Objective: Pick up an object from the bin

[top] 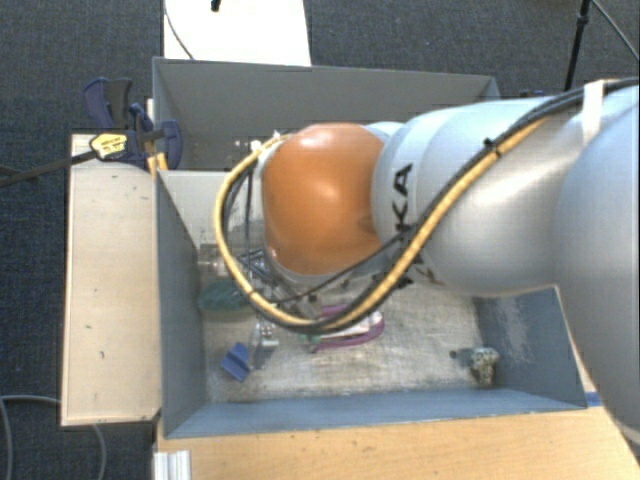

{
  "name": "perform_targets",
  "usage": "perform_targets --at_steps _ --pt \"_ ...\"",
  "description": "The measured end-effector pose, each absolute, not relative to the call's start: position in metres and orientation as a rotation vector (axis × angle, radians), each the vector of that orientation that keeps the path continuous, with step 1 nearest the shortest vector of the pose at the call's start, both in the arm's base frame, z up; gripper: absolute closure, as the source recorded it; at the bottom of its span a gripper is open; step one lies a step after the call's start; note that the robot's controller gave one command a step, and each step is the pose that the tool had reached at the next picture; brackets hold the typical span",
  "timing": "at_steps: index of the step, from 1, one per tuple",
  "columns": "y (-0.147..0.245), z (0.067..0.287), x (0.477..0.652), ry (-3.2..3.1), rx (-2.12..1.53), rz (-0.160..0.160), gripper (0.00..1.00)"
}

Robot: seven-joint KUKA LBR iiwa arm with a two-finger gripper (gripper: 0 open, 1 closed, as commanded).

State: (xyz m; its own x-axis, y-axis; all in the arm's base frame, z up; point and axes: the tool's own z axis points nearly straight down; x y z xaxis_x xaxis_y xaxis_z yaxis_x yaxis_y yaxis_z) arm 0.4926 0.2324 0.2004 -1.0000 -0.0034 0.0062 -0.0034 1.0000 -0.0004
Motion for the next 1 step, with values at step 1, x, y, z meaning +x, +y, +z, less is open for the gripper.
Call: perform_targets --at_steps 1 --pt "0.2452 0.0678 0.5039 -3.130 0.275 -0.002 0.00"
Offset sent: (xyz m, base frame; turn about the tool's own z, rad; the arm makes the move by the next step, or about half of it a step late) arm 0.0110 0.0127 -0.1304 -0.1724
